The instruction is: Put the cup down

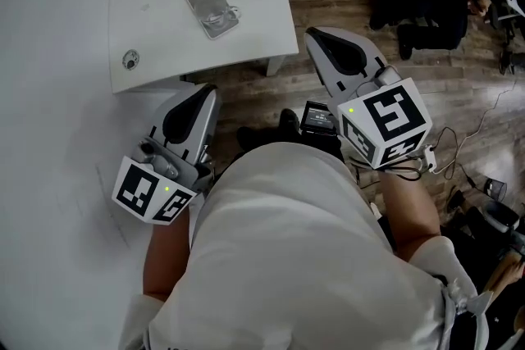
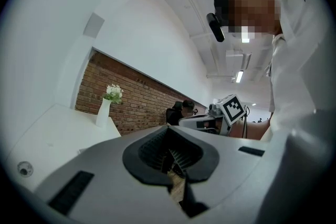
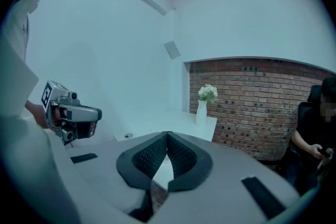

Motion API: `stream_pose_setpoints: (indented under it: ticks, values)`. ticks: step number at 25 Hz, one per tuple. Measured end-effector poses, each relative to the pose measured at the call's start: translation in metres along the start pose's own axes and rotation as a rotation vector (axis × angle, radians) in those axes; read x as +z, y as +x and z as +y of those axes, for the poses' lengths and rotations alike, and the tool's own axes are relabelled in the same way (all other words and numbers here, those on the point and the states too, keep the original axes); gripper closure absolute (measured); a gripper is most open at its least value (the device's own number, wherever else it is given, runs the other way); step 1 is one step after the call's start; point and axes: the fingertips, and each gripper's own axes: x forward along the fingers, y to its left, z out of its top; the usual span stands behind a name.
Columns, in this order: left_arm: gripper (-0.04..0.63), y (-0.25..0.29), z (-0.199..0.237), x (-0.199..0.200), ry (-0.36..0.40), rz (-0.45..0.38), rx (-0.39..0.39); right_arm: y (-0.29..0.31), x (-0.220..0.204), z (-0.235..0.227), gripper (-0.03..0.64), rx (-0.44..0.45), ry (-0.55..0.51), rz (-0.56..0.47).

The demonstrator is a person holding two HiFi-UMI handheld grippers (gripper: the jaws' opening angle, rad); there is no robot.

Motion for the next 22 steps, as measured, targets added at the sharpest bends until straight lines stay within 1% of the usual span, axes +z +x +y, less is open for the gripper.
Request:
stream_pose_setpoints:
  ticks: [7, 22]
  values:
    - [0.588, -0.0004, 0.0006, -0.0078, -0.005, 0.021, -0.014, -0.0019, -0.0018, 0.0021, 0.604, -0.008, -0.012, -0.002]
    - [0.588, 0.0005, -0.0013, -0.01, -0.012, 0.03, -0.037, -0.0045, 0.0065, -0.0014, 0.606, -0.032, -0.041, 0.008]
